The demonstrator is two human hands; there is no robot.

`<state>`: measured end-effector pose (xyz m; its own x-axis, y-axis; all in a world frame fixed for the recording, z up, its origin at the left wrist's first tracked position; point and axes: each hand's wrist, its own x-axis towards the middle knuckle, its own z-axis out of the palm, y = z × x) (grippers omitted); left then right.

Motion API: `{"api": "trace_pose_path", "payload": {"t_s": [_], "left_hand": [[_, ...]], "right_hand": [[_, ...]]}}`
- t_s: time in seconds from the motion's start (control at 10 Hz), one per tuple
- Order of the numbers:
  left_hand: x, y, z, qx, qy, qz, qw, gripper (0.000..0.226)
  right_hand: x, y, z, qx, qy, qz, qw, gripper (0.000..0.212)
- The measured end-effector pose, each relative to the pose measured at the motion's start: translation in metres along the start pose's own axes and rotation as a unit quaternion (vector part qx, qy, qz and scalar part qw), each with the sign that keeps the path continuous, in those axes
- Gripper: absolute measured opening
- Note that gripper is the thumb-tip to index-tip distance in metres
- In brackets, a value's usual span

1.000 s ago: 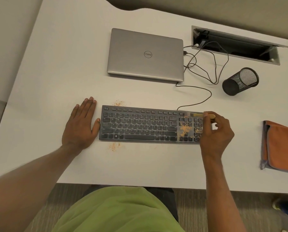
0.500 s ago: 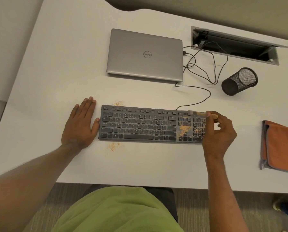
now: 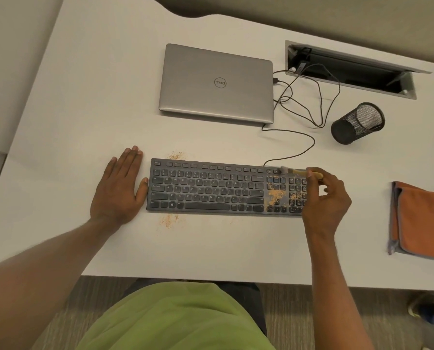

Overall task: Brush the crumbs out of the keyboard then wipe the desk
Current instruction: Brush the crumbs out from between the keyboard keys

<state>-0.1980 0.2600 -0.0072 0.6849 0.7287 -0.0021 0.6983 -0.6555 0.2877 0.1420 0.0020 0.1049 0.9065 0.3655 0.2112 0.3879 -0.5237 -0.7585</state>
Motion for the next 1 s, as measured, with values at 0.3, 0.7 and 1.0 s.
{"api": "trace_pose_path", "payload": {"t_s": [0.3, 0.7, 1.0], "left_hand": [[0.0, -0.001, 0.002, 0.003, 0.002, 0.001, 1.0, 0.07], [0.0, -0.001, 0.001, 0.005, 0.001, 0.002, 1.0, 0.07], [0.0, 0.0, 0.0, 0.001, 0.002, 0.002, 1.0, 0.07]], "right_hand": [[0.008, -0.003, -0.014, -0.056, -0.054, -0.083, 0.994, 0.009], [0.029, -0.026, 0.017, -0.063, -0.187, -0.128, 0.972, 0.015], [0.038, -0.006, 0.008, -0.065, -0.173, -0.098, 0.978, 0.016]]}}
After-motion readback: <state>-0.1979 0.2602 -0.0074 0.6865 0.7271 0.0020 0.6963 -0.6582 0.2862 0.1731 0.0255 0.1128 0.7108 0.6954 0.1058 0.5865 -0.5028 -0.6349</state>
